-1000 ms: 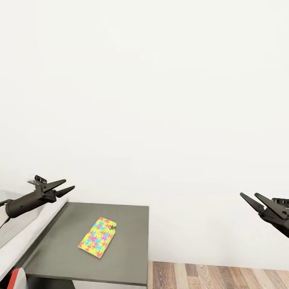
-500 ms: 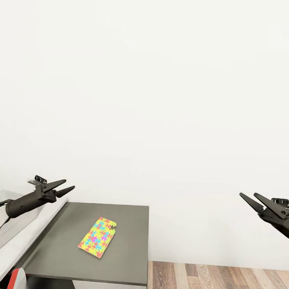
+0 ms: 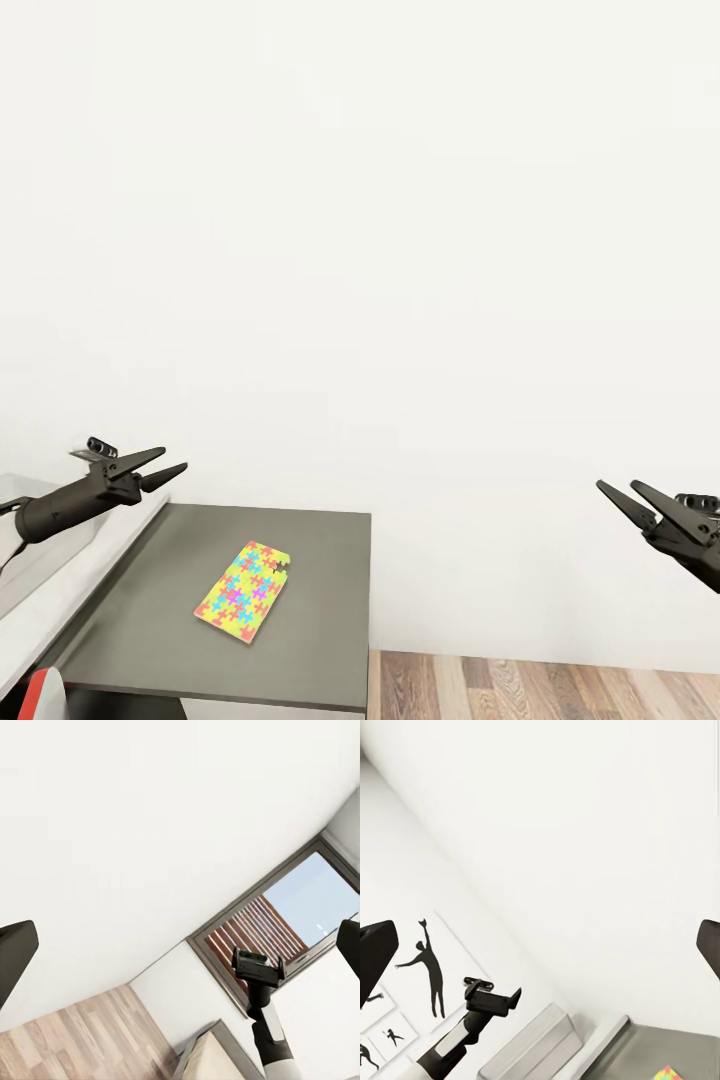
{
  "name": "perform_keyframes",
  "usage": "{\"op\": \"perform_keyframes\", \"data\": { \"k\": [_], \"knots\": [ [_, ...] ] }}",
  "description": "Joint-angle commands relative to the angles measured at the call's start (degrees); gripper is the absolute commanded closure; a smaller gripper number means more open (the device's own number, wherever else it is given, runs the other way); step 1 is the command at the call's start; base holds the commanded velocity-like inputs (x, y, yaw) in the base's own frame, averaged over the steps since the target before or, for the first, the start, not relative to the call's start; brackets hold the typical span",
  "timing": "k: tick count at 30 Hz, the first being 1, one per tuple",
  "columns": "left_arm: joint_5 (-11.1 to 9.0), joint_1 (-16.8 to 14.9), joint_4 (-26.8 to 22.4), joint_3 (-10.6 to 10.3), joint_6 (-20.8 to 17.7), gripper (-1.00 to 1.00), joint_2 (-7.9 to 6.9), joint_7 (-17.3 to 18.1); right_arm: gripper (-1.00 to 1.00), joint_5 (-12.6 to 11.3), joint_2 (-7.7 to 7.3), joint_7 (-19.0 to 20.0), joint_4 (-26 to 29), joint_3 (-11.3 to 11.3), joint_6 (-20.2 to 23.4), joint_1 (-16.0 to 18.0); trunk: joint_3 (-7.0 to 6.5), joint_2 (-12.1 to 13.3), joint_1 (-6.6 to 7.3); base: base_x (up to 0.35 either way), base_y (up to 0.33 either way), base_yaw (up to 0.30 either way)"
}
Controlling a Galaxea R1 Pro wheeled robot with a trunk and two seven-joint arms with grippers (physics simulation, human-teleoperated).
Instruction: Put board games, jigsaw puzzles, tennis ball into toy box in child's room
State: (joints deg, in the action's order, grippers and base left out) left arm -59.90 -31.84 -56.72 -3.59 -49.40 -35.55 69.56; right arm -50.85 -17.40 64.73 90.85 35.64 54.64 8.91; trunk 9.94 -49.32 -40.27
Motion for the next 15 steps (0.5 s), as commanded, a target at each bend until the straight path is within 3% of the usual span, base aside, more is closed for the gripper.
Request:
{"op": "perform_keyframes", "data": {
  "k": [1,6,10,13,15],
  "knots": [
    [-0.4,-0.1,0.0,-0.2,-0.4,-1.00,-0.04,0.0,-1.00,0.0,-0.01,-0.1,0.0,0.0,0.3,0.1,0.09,-0.1,-0.01,0.000,0.000,0.000],
    [-0.4,-0.1,-0.4,-0.3,-0.4,-1.00,0.14,-0.1,-1.00,0.0,-0.01,-2.7,0.0,-0.3,0.3,0.1,0.09,-0.1,-0.01,0.000,0.000,0.000],
    [-0.3,-0.1,-0.6,-0.6,-0.6,-1.00,0.27,-0.8,-1.00,0.0,-0.01,-8.0,-0.1,-0.4,0.4,0.1,0.09,-0.1,-0.01,0.000,0.000,0.000],
    [0.6,-0.1,-0.6,-1.4,-0.6,-1.00,0.72,-2.5,-1.00,-0.1,-0.01,-12.0,-0.1,-0.4,0.8,0.1,0.09,-0.1,-0.01,0.000,0.000,0.000],
    [2.3,-0.4,-0.7,-2.3,-0.6,-1.00,1.99,-5.6,-1.00,-0.1,-0.01,-14.9,-0.1,-0.9,0.9,0.1,0.09,-0.1,-0.01,0.000,0.000,0.000]
  ]
}}
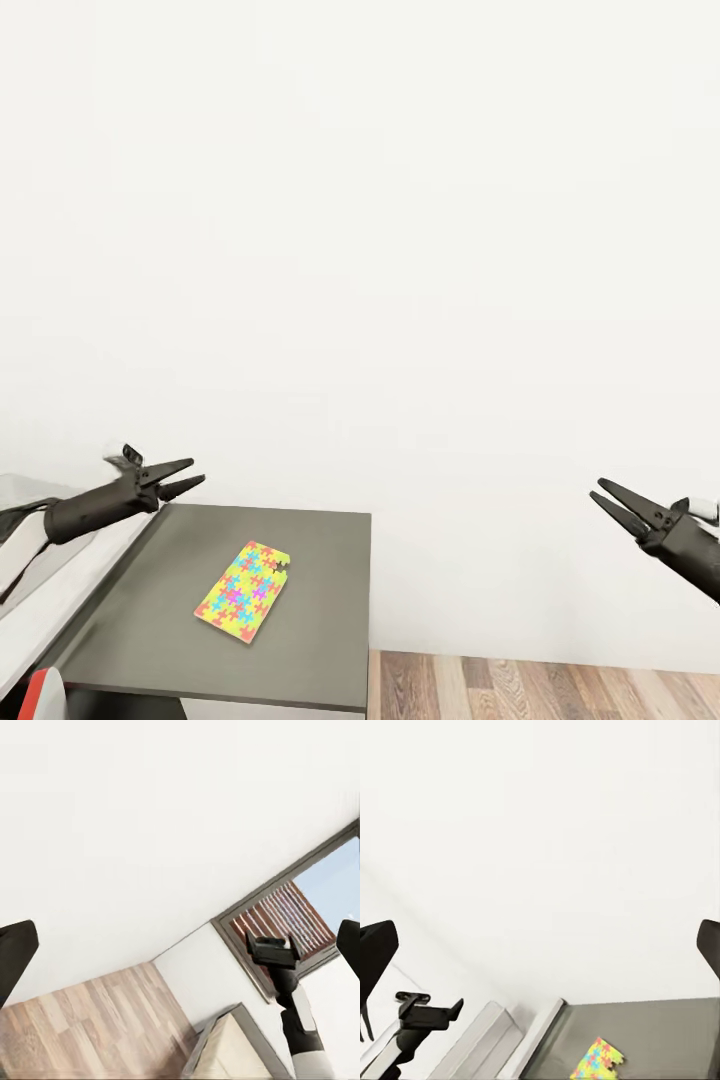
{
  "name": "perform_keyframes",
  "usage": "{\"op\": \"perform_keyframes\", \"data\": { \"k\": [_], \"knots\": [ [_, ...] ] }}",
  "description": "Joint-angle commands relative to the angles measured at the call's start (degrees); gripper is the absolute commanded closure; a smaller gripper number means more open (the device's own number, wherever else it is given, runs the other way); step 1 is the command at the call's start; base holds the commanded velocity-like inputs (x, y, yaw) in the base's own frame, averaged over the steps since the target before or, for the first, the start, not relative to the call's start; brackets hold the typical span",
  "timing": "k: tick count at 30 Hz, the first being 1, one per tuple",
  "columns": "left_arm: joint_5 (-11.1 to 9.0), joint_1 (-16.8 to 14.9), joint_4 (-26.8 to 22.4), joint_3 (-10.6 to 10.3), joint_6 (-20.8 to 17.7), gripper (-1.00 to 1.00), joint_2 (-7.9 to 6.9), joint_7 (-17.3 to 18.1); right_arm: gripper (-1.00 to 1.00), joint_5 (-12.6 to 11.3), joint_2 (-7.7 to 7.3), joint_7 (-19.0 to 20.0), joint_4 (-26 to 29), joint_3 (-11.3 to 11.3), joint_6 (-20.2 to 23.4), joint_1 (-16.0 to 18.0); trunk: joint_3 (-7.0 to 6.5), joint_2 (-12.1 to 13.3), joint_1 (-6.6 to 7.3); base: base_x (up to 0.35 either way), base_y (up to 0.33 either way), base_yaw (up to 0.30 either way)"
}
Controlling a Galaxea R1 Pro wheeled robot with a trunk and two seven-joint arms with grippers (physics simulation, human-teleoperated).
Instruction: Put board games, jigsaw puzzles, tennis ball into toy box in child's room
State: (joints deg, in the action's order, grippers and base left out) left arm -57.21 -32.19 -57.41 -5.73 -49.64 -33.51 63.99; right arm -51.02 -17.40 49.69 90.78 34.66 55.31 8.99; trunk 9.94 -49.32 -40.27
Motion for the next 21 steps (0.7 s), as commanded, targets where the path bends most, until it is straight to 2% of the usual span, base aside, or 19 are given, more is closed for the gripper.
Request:
{"op": "perform_keyframes", "data": {
  "k": [1,3,4,6,7,8,9,10,11,13,15,16,17,18,19,20,21],
  "knots": [
    [1.0,-0.2,0.1,-0.6,-0.5,-1.00,1.24,-2.9,-1.00,0.1,0.00,-1.7,-0.1,-0.7,0.3,0.1,0.09,-0.1,-0.01,0.000,0.000,0.000],
    [2.4,-0.4,0.1,-0.9,-0.6,-1.00,2.68,-6.3,-1.00,0.1,-0.02,-3.6,-0.1,-1.5,0.3,0.1,0.09,-0.1,-0.01,0.000,0.000,0.000],
    [3.6,-0.5,0.1,-1.1,-0.7,-1.00,4.14,-10.1,-1.00,0.1,-0.04,-5.4,-0.1,-2.4,0.3,0.1,0.09,-0.1,-0.01,0.000,0.000,0.000],
    [4.7,-0.6,0.1,-1.2,-0.8,-1.00,5.52,-14.3,-1.00,0.1,-0.06,-7.2,-0.1,-3.1,0.3,0.1,0.09,-0.1,-0.01,0.000,0.000,0.000],
    [5.5,-0.8,0.1,-1.3,-0.9,-1.00,6.73,-19.0,-1.00,0.1,-0.07,-8.9,-0.1,-3.6,0.3,0.2,0.09,-0.1,-0.01,0.000,0.000,0.000],
    [5.8,-1.0,0.1,-1.3,-1.0,-1.00,7.25,-21.5,-1.00,0.1,-0.07,-9.7,-0.1,-3.8,0.3,0.2,0.09,-0.1,-0.01,0.000,0.000,0.000],
    [6.3,-1.5,0.1,-1.4,-1.0,-1.00,8.15,-26.7,-1.00,0.1,-0.06,-11.1,-0.2,-4.0,0.3,0.2,0.09,-0.1,-0.01,0.000,0.000,0.000],
    [6.4,-1.7,0.1,-1.4,-1.0,-1.00,8.56,-29.4,-1.00,0.1,-0.05,-11.8,-0.2,-4.1,0.3,0.2,0.09,-0.1,-0.01,0.000,0.000,0.000],
    [6.6,-2.3,0.2,-1.4,-1.1,-1.00,9.42,-34.9,-1.00,0.1,-0.05,-13.0,-0.2,-4.3,0.3,0.2,0.09,-0.1,-0.01,0.000,0.000,0.000],
    [6.7,-3.0,0.2,-1.4,-1.2,-1.00,10.38,-40.4,-1.00,0.1,-0.06,-14.0,-0.2,-4.4,0.3,0.2,0.09,-0.1,-0.01,0.000,0.000,0.000],
    [6.8,-4.3,0.3,-1.5,-1.4,-1.00,12.73,-50.5,-1.00,0.1,-0.08,-15.6,-0.1,-4.4,0.3,0.2,0.09,-0.1,-0.01,0.000,0.000,0.000],
    [6.8,-4.5,0.4,-1.6,-1.5,-1.00,13.38,-52.7,-1.00,0.1,-0.06,-16.0,-0.1,-4.5,0.3,0.2,0.09,-0.1,-0.01,0.000,0.000,0.000],
    [6.9,-4.9,0.5,-1.6,-1.7,-1.00,14.74,-56.9,-1.00,0.1,-0.06,-16.9,-0.1,-4.5,0.3,0.2,0.09,-0.1,-0.01,0.000,0.000,0.000],
    [6.9,-5.0,0.5,-1.7,-1.8,-1.00,15.41,-58.9,-1.00,0.1,-0.04,-17.3,-0.1,-4.5,0.3,0.2,0.09,-0.1,-0.01,0.000,0.000,0.000],
    [7.2,-5.3,0.7,-1.7,-1.9,-1.00,16.78,-62.6,-1.00,0.1,-0.03,-18.3,-0.1,-4.6,0.3,0.2,0.09,-0.1,-0.01,0.000,0.000,0.000],
    [7.5,-5.4,0.9,-1.7,-2.0,-1.00,17.45,-64.4,-1.00,0.1,-0.02,-18.8,-0.1,-4.6,0.3,0.2,0.09,-0.1,-0.01,0.000,0.000,0.000],
    [8.4,-5.5,1.4,-1.8,-2.0,-1.00,18.75,-67.8,-1.00,0.1,-0.02,-19.8,0.0,-4.7,0.3,0.2,0.09,-0.1,-0.01,0.000,0.000,0.000]
  ]
}}
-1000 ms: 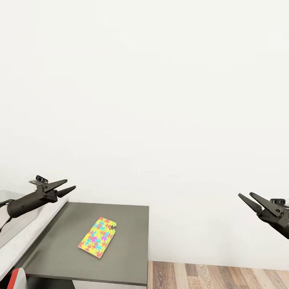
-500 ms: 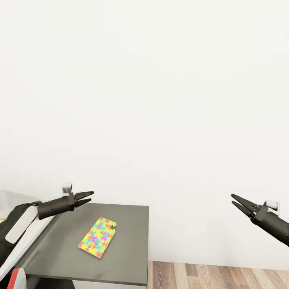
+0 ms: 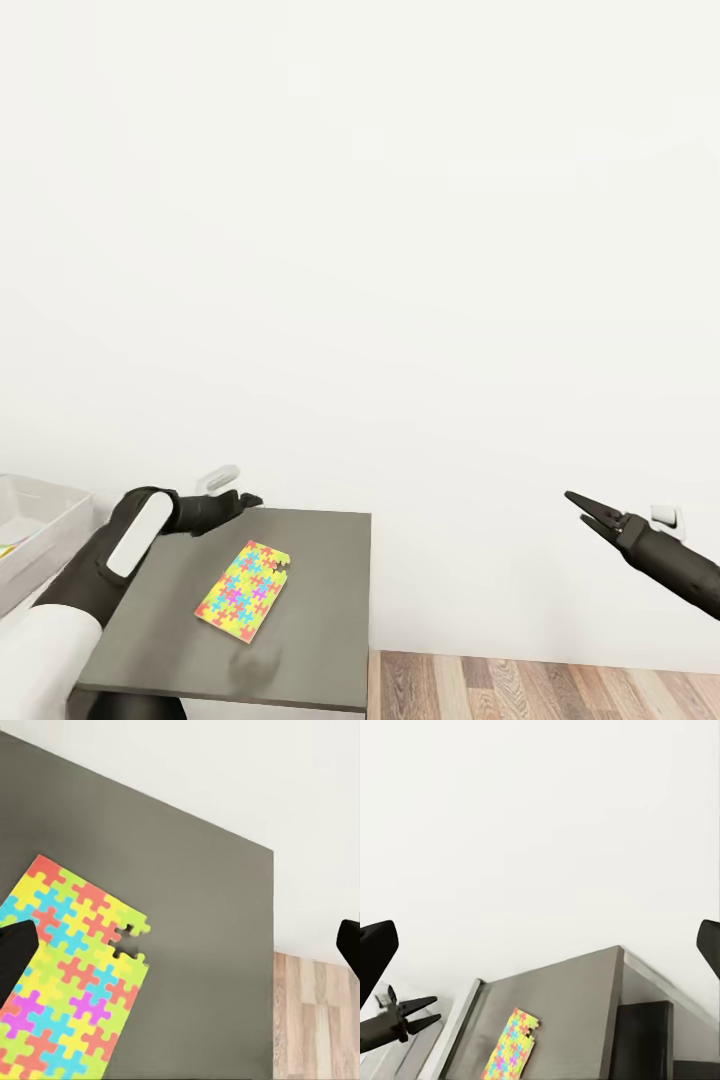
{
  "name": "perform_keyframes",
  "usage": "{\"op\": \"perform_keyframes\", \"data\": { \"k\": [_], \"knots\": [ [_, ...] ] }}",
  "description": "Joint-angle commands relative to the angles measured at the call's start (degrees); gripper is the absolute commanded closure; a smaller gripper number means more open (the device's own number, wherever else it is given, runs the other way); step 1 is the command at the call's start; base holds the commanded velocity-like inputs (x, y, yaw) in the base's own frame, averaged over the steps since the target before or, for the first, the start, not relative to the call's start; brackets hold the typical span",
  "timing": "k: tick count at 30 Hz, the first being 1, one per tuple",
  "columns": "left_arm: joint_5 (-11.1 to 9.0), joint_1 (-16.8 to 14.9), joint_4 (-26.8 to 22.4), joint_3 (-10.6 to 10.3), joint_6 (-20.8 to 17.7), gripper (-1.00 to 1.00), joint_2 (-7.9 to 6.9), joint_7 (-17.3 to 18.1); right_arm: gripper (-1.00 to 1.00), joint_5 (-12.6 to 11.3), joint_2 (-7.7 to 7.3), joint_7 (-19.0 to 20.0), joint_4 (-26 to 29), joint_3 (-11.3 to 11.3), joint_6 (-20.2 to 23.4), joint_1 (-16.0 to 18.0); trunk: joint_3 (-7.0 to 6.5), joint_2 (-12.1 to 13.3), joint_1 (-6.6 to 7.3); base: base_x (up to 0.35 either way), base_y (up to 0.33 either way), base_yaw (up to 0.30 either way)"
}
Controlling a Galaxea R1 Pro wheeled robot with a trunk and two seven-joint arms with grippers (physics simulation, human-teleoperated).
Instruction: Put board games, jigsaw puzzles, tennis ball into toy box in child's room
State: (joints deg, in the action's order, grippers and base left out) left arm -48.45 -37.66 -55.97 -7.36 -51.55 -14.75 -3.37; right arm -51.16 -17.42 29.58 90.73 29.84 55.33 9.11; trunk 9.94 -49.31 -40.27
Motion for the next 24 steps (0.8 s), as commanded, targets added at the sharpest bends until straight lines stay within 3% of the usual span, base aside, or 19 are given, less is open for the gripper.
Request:
{"op": "perform_keyframes", "data": {
  "k": [1,2,4,6,8,10,15,24],
  "knots": [
    [0.3,-0.2,0.3,-0.2,-0.1,-1.00,0.62,-2.0,-1.00,0.2,0.01,-0.2,0.0,0.0,0.3,0.1,0.09,-0.1,-0.01,0.000,0.000,0.000],
    [1.9,-0.6,1.3,-0.2,-0.2,-1.00,1.91,-4.6,-1.00,0.2,0.01,-0.9,0.0,-0.3,0.3,0.1,0.09,-0.1,-0.01,0.000,0.000,0.000],
    [3.8,-1.4,2.7,-0.2,-0.2,-1.00,3.35,-6.6,-1.00,0.2,-0.02,-1.5,0.0,-0.8,0.4,0.0,0.09,-0.1,-0.01,0.000,0.000,0.000],
    [7.6,-3.2,6.2,-0.2,-0.1,-1.00,5.51,-8.3,-1.00,0.2,0.00,-2.1,0.0,-1.8,0.4,0.0,0.09,-0.1,-0.01,0.000,0.000,0.000],
    [13.1,-6.2,12.4,-0.2,0.4,-1.00,7.64,-9.2,-1.00,0.2,-0.07,-2.5,0.1,-3.9,0.4,0.1,0.09,-0.1,-0.01,0.000,0.000,0.000],
    [16.1,-8.6,15.9,-0.1,2.1,-1.00,8.41,-9.4,-1.00,0.2,-0.07,-2.8,0.1,-5.6,0.4,0.3,0.09,-0.1,-0.01,0.000,0.000,0.000],
    [19.0,-11.3,19.1,-0.1,5.1,-1.00,9.09,-9.4,-1.00,0.3,-0.02,-6.3,0.1,-7.5,0.1,0.4,0.09,-0.1,-0.01,0.000,0.000,0.000],
    [19.6,-12.8,20.4,-0.1,5.8,-1.00,8.73,-9.5,-1.00,0.3,0.02,-8.2,0.1,-8.0,-0.1,0.5,0.09,-0.1,-0.01,0.000,0.000,0.000]
  ]
}}
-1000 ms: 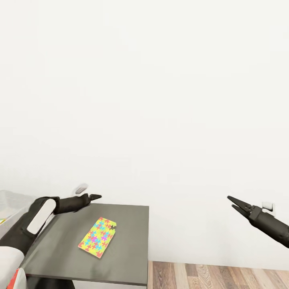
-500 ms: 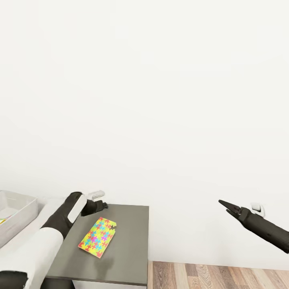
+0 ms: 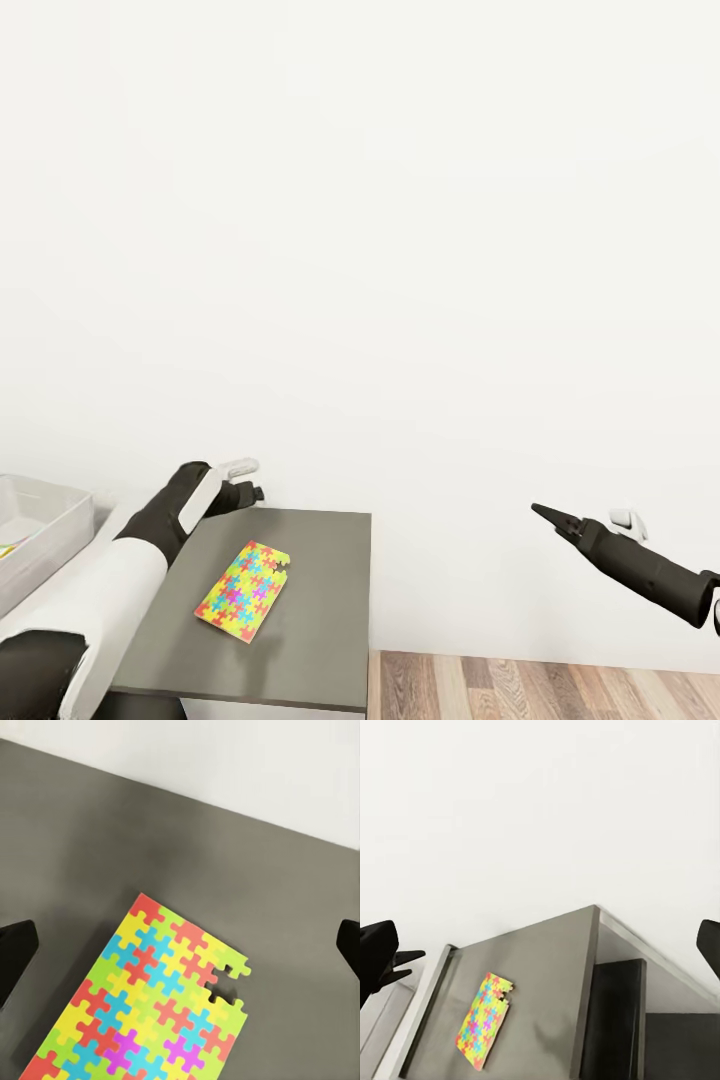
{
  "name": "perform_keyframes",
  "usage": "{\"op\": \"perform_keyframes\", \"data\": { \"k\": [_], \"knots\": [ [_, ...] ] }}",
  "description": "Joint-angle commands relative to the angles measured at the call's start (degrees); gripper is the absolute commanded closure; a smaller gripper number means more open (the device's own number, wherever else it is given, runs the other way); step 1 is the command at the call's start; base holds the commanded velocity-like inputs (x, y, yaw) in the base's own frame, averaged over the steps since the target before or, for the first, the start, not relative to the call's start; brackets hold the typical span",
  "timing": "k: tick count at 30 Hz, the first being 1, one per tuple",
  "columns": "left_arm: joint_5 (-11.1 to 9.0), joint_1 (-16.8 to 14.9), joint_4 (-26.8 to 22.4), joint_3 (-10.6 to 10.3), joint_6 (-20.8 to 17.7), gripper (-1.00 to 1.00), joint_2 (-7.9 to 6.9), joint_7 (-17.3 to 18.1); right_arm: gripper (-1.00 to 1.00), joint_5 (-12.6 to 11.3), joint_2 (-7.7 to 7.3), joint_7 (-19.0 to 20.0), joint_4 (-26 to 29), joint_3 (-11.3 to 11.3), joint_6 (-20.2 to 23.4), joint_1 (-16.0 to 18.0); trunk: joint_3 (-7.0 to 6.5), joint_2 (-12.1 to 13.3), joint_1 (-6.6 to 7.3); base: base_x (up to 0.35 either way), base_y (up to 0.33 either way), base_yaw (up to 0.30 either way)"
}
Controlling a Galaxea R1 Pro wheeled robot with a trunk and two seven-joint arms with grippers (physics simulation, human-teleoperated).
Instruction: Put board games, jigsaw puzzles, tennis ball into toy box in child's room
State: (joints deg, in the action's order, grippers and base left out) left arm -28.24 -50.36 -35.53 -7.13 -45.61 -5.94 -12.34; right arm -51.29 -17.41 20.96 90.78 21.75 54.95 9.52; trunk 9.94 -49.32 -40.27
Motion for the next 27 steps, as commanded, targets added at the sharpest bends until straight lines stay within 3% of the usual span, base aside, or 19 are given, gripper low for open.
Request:
{"op": "perform_keyframes", "data": {
  "k": [1,15,20,27],
  "knots": [
    [-0.6,-0.1,0.1,-0.4,-0.1,-1.00,-0.09,-0.5,-1.00,0.4,0.01,0.4,0.0,0.1,0.3,0.1,0.09,-0.1,-0.01,0.000,0.000,0.000],
    [0.4,-2.4,7.4,-0.8,3.4,-1.00,-0.20,1.2,-1.00,0.3,0.00,0.5,0.0,0.0,0.3,0.1,0.98,-0.1,-0.01,0.000,0.000,0.000],
    [3.3,-2.5,9.8,-1.1,5.6,-1.00,-0.45,4.8,-1.00,0.3,0.01,0.4,0.0,0.0,0.3,0.1,1.45,-0.1,-0.01,0.000,0.000,0.000],
    [10.4,-2.5,10.5,-1.3,7.7,-1.00,-0.67,14.8,-1.00,0.3,0.01,0.4,-0.1,0.0,0.3,0.1,2.11,-0.1,-0.01,0.000,0.000,0.000]
  ]
}}
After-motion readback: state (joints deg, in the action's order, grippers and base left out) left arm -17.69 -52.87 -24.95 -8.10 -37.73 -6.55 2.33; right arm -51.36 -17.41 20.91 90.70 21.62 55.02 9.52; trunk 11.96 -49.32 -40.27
